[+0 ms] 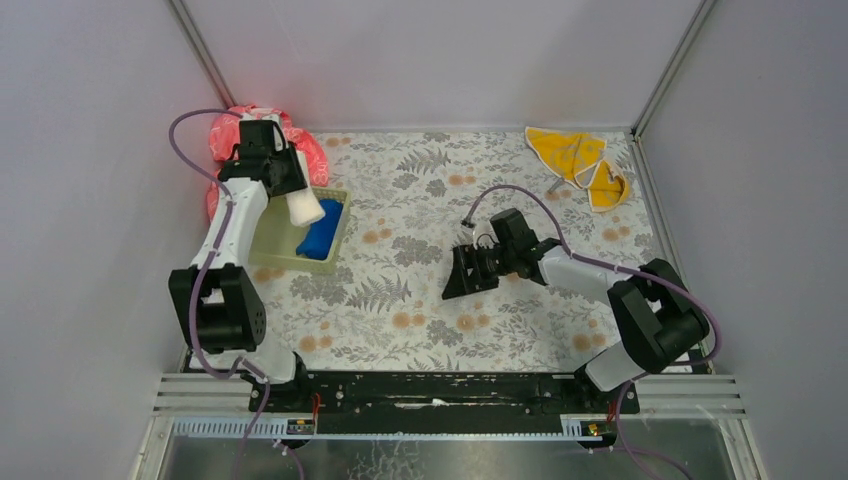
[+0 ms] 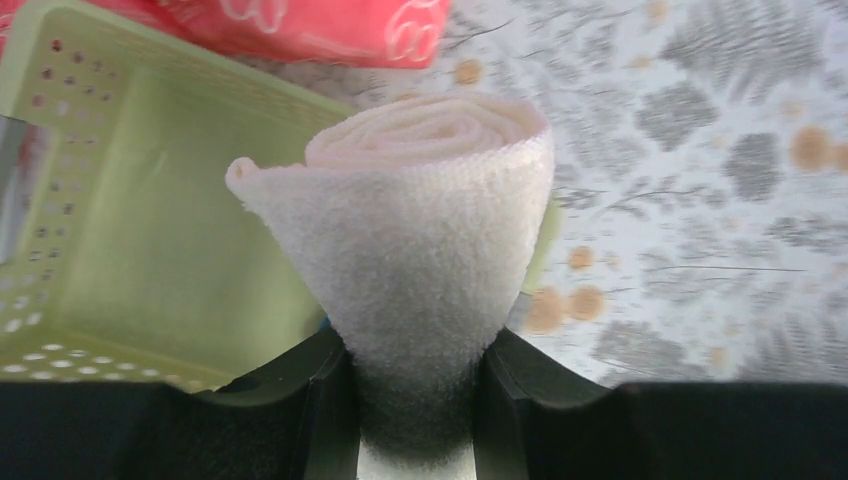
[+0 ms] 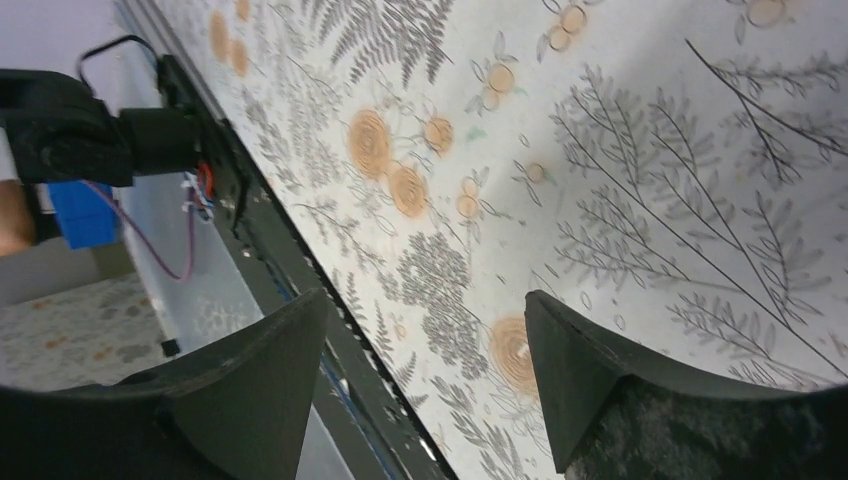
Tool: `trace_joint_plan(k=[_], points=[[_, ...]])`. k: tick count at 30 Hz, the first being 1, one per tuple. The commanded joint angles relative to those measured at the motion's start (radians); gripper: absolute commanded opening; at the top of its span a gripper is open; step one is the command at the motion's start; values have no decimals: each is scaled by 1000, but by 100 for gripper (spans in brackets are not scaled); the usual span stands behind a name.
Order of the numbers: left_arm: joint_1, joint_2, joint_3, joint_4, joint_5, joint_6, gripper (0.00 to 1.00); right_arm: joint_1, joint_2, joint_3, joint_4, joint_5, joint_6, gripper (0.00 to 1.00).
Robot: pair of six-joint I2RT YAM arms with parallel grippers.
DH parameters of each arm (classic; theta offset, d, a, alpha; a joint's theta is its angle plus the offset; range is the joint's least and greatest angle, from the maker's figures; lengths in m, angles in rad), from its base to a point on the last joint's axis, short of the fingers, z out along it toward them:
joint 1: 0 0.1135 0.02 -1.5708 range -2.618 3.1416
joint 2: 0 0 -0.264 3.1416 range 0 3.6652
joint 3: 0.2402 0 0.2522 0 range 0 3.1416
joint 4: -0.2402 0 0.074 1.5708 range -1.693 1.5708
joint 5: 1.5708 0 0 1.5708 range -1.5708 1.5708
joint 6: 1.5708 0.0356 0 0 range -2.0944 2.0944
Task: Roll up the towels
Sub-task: Pick up the towel at the center of the board, then place the towel in the bin.
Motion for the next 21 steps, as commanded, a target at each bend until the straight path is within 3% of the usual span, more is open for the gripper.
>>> trace_joint_plan(k=[1, 11, 18, 21], points=[[54, 123, 69, -130, 18, 229, 29, -2, -55, 22, -160, 66, -137, 79], [101, 369, 126, -160, -232, 301, 24, -2, -97, 25, -207, 89, -201, 79], [98, 479, 189, -193, -310, 304, 20, -3, -66, 30, -189, 67, -203, 79], [99, 439, 218, -197, -266, 296, 19, -3, -59, 32, -198, 70, -209, 78]])
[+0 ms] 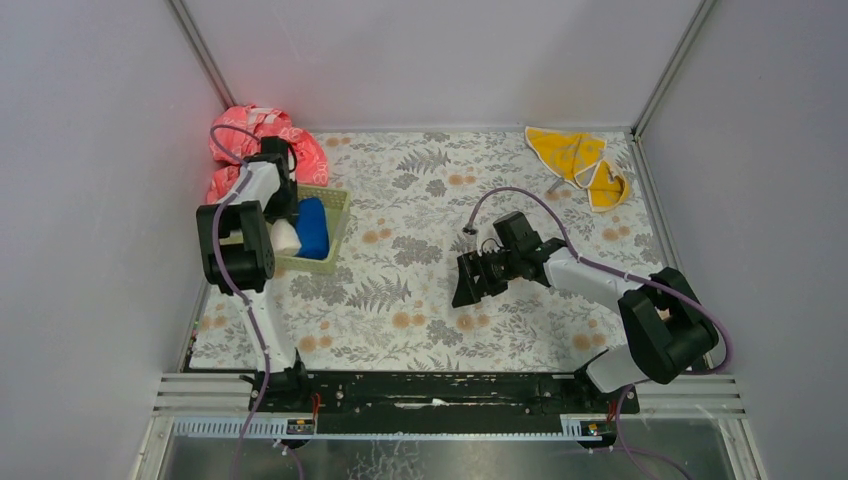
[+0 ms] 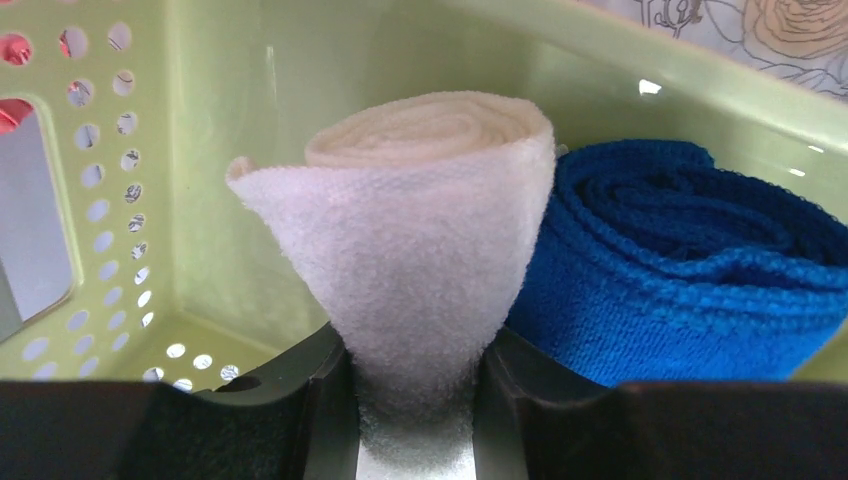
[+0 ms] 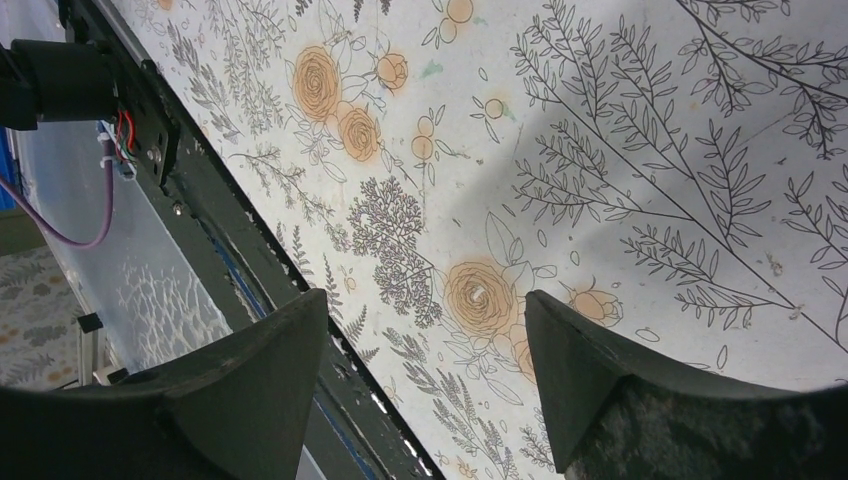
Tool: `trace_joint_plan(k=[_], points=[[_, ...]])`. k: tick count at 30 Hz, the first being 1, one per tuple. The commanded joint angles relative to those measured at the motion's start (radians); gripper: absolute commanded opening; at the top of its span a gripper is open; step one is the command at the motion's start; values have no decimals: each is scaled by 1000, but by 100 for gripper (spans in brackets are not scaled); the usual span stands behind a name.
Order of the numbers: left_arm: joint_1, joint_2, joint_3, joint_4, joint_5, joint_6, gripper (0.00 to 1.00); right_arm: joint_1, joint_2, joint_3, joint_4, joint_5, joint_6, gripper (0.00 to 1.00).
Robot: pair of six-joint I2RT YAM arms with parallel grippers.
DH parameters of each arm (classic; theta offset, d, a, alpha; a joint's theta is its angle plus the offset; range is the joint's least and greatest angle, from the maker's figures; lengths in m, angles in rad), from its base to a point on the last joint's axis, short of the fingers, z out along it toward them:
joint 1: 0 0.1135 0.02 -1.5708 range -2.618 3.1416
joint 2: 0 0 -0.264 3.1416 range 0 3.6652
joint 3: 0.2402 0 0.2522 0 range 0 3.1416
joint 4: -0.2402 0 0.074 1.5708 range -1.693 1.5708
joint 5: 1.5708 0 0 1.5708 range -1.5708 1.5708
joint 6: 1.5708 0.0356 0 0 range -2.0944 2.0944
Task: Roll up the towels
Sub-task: Place the towel in the bin.
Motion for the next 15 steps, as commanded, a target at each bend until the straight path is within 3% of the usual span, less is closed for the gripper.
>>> trace_joint_plan(k=[1, 5, 8, 11, 15], points=[[0, -60, 67, -16, 17, 13, 20, -3, 14, 33, -9, -3, -29, 78], [-13, -61, 91, -51, 203, 23, 23, -3, 24, 39, -6, 1, -34, 78], [-55, -33, 80, -54, 234, 22, 23, -3, 23, 47, -12, 6, -39, 78], [-91, -14, 88, -67, 202, 20, 22, -3, 15, 47, -17, 10, -42, 78], [-90, -72, 121, -82, 55, 5, 21, -3, 12, 47, -20, 12, -45, 78]])
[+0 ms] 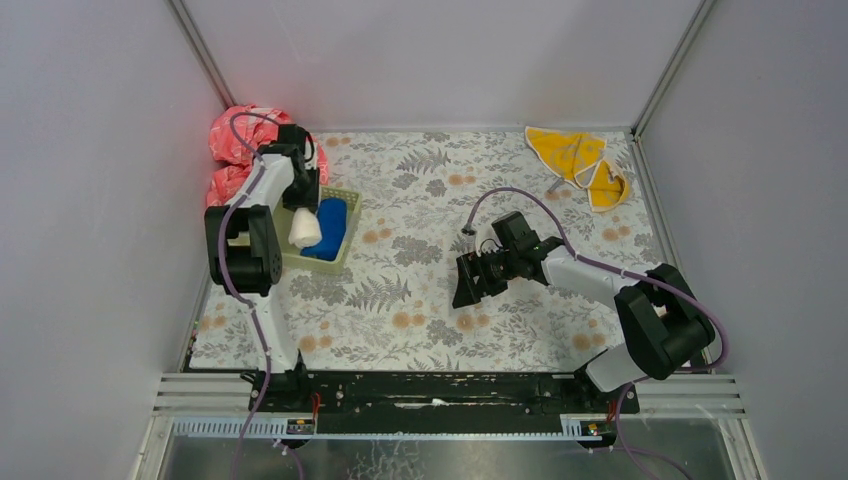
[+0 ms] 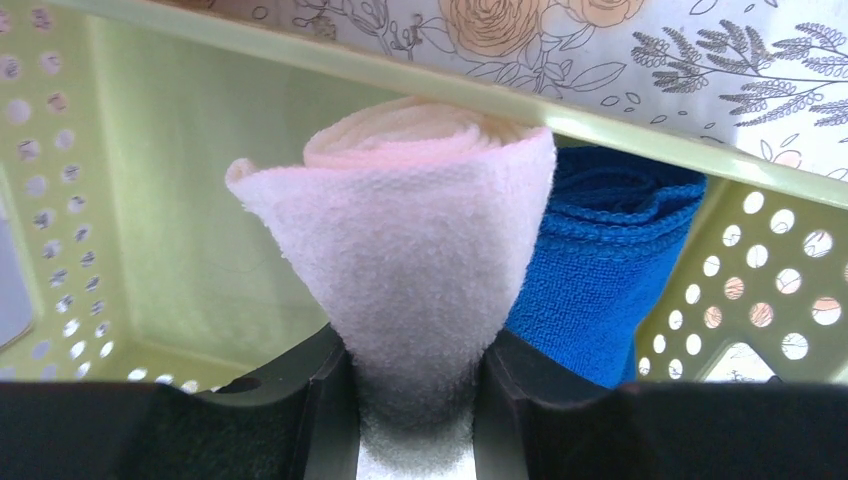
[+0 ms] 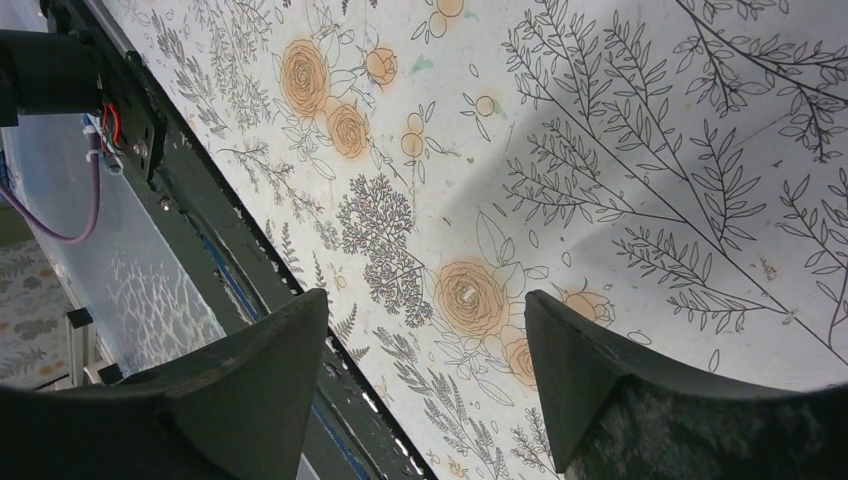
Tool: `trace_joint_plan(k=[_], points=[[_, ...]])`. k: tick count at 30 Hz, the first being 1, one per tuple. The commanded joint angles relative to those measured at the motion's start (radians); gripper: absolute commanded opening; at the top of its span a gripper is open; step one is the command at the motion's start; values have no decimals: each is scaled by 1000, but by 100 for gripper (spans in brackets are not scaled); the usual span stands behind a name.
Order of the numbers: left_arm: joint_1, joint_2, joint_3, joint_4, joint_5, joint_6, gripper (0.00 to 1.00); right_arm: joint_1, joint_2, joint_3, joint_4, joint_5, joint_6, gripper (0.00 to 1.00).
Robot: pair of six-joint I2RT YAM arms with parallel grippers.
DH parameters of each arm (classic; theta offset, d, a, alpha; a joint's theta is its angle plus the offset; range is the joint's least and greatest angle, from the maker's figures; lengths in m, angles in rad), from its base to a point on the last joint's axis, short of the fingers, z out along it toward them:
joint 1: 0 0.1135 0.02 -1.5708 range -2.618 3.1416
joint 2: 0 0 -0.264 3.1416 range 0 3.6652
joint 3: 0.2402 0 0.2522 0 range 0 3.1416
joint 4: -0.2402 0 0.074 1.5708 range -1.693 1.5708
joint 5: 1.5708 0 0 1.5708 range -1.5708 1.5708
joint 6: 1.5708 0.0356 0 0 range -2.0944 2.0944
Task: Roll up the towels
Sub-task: Place the towel in the bin.
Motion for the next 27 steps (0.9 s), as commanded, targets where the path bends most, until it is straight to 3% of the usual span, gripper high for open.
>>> trace_joint_plan(k=[1, 6, 10, 16, 27], points=[[-3, -54, 70, -53, -137, 1, 21, -3, -11, 38, -5, 10, -20, 78], [-3, -75, 95, -71, -295, 17, 20, -3, -9, 37, -4, 12, -23, 78], [-6, -22, 54, -49, -295, 14, 20, -3, -14, 30, -3, 19, -27, 78], [-39, 94, 30, -35, -230, -12, 19, -3, -17, 29, -1, 27, -29, 78], [-58, 65, -24, 63, 44, -27, 24, -3, -15, 28, -1, 34, -33, 78]])
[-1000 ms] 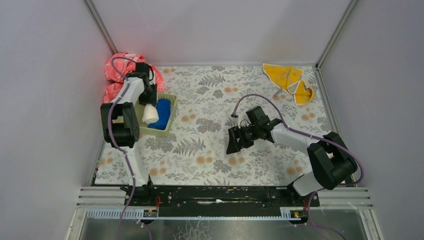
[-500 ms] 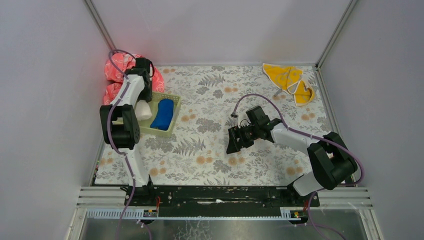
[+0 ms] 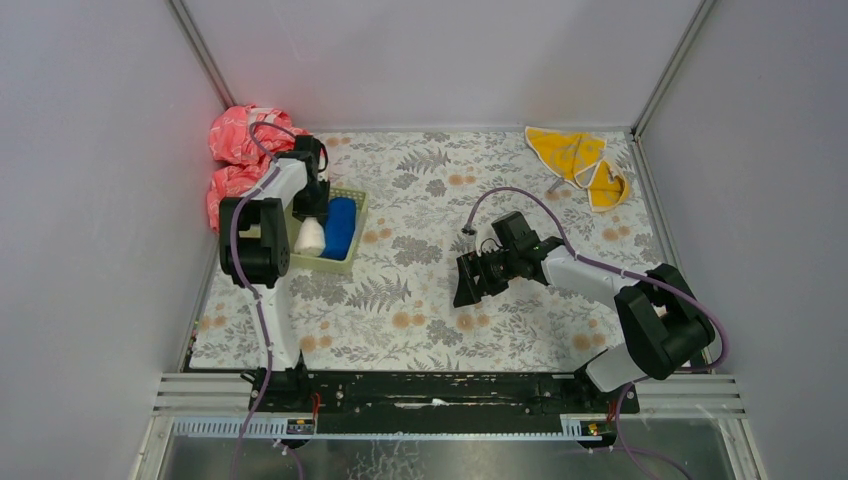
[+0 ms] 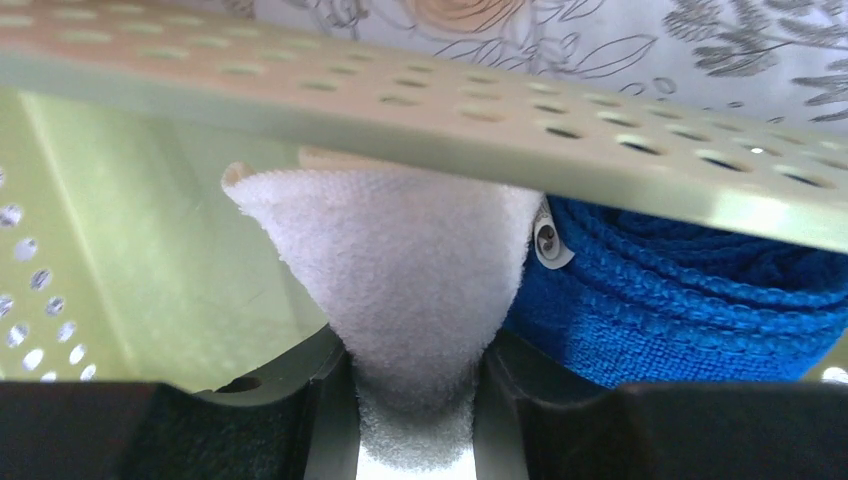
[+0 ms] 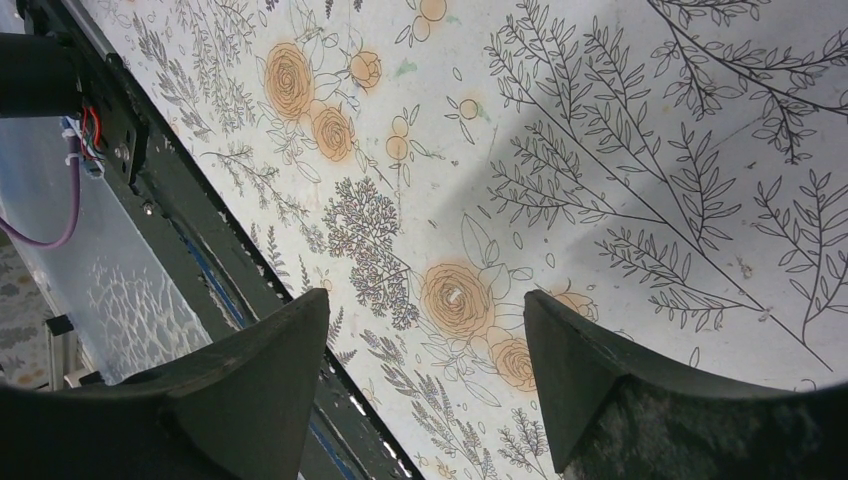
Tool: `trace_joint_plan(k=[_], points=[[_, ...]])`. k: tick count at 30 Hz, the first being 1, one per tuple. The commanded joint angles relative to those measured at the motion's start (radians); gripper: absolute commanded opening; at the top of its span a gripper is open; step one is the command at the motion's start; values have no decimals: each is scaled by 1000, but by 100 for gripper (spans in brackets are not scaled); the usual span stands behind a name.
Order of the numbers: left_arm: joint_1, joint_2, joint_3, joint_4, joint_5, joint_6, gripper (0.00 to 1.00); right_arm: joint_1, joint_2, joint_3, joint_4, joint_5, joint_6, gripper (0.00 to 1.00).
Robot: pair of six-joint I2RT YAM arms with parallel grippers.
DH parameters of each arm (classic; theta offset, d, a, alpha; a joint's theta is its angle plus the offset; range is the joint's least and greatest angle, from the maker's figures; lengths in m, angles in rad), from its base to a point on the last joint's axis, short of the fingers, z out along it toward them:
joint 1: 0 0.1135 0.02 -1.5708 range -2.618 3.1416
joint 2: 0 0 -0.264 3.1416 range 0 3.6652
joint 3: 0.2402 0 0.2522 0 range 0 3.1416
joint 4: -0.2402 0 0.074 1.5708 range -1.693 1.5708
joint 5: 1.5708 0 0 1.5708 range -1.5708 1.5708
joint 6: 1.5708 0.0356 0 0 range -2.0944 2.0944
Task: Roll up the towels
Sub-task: Place the towel in the bin.
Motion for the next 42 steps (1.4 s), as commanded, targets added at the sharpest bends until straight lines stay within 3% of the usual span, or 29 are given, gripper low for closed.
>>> trace_joint_plan(k=[1, 9, 14, 28, 35, 42], points=[[-4, -22, -15, 73, 140, -13, 24, -3, -14, 25, 2, 5, -17, 78], [-4, 4, -14, 75, 158, -2, 25, -3, 123, 181, 121, 82, 79, 75], [-4, 7, -8, 72, 208, 12, 34, -1, 151, 170, 230, 111, 153, 74], [0, -4, -1, 66, 124, -24, 68, -1, 56, 146, 108, 184, 53, 75], [1, -125, -17, 50, 71, -64, 77, -1, 9, 200, -2, 298, 5, 75], [-30, -319, -104, 62, -16, -206, 83, -7, -46, 248, -77, 542, -10, 82]])
